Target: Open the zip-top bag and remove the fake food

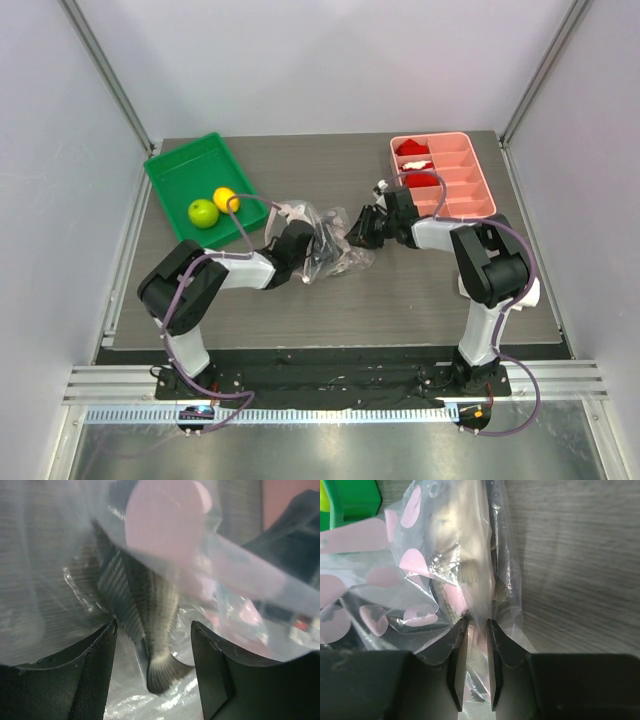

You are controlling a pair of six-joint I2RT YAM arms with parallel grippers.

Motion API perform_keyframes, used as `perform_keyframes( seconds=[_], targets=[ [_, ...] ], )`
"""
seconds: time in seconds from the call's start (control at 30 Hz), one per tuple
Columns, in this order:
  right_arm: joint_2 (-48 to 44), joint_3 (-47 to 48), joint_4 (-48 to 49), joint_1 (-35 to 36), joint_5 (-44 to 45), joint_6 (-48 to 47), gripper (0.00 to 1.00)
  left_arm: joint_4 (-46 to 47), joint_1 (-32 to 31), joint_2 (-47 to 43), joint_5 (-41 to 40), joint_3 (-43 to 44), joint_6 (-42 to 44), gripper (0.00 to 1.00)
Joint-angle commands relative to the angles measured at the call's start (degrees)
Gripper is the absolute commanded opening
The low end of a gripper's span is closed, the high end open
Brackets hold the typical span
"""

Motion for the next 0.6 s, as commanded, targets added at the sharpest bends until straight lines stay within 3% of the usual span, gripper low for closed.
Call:
perform_keyframes(
  seconds=[0.0,0.17,0.3,0.4,0.57],
  targets=[
    [-1.9,-1.6,3.2,1.0,-4.0,2.5,0.26,2.7,0.9,2.4,3.0,2.2,0.1,0.62],
    [-1.2,-2.9,5.4,1.5,-5.7,3.9,0.21,4.6,1.2,3.4,3.0,1.3,0.2,0.63],
    [-1.2,-3.7,6.3,2.2,-6.3,4.6,0.17,11.2,1.1,3.9,3.0,-0.2,1.4,0.60],
    [-2.0,-4.4,6.4,2.3,-6.3,4.7,0.08,13.4,1.2,4.0,3.0,-1.4,1.1,0.51],
    [-3.8,-4.8,4.1,1.8,-3.6,2.5,0.02,11.9,1.2,1.2,2.9,-2.0,1.0,0.27]
  ],
)
